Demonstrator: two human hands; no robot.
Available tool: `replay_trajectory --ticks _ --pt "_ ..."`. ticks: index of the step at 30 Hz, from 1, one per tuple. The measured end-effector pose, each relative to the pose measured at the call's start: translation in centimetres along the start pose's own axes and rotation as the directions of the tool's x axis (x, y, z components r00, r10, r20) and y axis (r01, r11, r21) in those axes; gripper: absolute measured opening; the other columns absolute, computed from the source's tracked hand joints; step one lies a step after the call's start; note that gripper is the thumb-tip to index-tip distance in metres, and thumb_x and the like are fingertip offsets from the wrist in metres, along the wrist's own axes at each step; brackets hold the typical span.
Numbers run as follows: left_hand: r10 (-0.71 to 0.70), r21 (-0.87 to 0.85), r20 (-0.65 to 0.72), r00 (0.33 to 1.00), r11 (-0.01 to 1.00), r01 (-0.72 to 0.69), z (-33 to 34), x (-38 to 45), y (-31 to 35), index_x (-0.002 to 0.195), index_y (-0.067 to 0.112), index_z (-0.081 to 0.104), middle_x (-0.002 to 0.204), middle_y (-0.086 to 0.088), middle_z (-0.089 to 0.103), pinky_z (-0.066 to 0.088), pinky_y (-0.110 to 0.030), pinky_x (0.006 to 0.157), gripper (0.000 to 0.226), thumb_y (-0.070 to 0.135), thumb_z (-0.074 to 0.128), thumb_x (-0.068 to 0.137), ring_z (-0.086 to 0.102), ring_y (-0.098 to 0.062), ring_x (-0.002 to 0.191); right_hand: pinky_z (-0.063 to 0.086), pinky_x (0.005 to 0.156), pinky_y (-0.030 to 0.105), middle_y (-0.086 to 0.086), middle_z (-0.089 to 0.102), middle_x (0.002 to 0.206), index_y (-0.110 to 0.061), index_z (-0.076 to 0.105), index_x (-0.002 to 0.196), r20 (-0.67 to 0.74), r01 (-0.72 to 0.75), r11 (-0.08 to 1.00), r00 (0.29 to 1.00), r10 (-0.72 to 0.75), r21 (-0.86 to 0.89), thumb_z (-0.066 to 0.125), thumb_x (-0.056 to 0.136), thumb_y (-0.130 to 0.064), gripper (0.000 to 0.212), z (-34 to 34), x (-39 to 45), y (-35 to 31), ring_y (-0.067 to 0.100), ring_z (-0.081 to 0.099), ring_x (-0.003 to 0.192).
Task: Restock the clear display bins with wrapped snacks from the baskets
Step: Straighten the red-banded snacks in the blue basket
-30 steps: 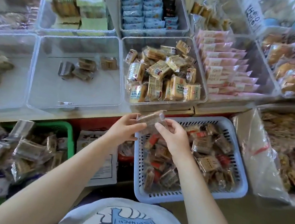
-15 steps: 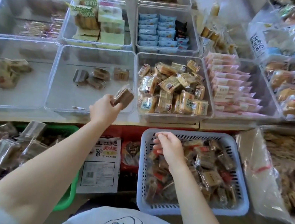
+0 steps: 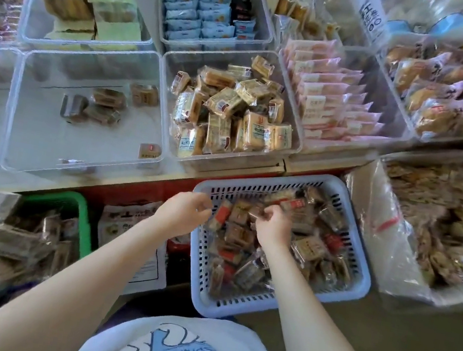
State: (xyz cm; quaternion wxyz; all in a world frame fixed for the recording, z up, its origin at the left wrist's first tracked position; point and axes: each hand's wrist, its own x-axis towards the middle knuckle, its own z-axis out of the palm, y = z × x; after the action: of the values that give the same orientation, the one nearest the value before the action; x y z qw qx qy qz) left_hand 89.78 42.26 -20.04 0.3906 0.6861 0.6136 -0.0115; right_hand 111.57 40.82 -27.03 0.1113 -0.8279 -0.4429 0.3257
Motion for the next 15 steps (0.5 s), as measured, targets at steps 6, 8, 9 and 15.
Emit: replay_trajectory --ticks 6,8,9,15 --pt "-0.071 -0.036 0.035 0.997 0.997 0.072 1.8 0.7 0.6 0.118 0.022 0.066 0.111 0.002 0.068 0.056 -0.036 0.070 0.025 0.028 0.050 0.099 0.066 -0.019 0.075 0.013 0.121 0.052 0.011 0.031 0.159 -0.019 0.034 0.151 0.153 0.231 0.812 0.973 -0.175 -0.535 0.067 0.091 -0.035 0.070 0.4 3.7 2.2 0.031 0.018 0.150" --pt "-0.084 -0.050 0.049 0.995 0.995 0.086 2.0 0.8 0.4 0.117 0.024 0.067 0.112 0.003 0.068 0.058 -0.039 0.077 0.025 0.028 0.051 0.099 0.067 -0.019 0.083 0.006 0.122 0.055 0.011 0.027 0.162 -0.017 0.032 0.152 0.197 0.232 0.782 0.970 -0.142 -0.579 0.063 0.093 -0.037 0.069 0.9 4.3 2.5 0.031 0.011 0.152" --pt "-0.088 -0.052 0.052 0.995 0.994 0.091 2.1 0.7 0.3 0.117 0.025 0.067 0.112 0.005 0.068 0.058 -0.041 0.080 0.025 0.029 0.051 0.098 0.068 -0.018 0.086 0.006 0.122 0.056 0.010 0.030 0.160 -0.016 0.036 0.149 0.187 0.232 0.778 0.971 -0.149 -0.584 0.062 0.094 -0.036 0.064 1.1 4.4 2.6 0.030 0.012 0.152" --pt "-0.146 -0.197 0.050 0.988 0.968 0.153 1.5 -0.6 0.0 0.107 0.031 0.068 0.099 0.011 0.068 0.059 -0.038 0.080 0.018 0.030 0.053 0.097 0.070 -0.010 0.078 0.027 0.115 0.050 0.004 0.055 0.142 -0.020 0.054 0.136 0.013 0.274 0.911 0.959 -0.284 -0.309 0.073 0.085 -0.038 0.057 -0.8 2.1 1.6 0.028 0.037 0.140"
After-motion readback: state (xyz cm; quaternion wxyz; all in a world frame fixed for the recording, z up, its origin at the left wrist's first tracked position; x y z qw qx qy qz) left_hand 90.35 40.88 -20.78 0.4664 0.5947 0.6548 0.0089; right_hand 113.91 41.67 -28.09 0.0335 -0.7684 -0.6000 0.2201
